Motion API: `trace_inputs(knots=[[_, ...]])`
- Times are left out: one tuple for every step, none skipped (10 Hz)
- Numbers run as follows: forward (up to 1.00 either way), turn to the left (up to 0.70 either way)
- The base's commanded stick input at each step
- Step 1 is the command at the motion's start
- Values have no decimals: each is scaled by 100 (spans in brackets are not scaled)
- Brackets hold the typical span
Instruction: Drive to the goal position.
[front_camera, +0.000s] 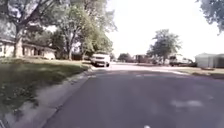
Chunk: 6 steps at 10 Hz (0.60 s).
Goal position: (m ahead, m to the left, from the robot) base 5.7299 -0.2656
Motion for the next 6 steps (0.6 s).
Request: trace_inputs(knots=[[100, 0], [100, 0], [100, 0], [100, 0], [100, 0], [100, 0]])
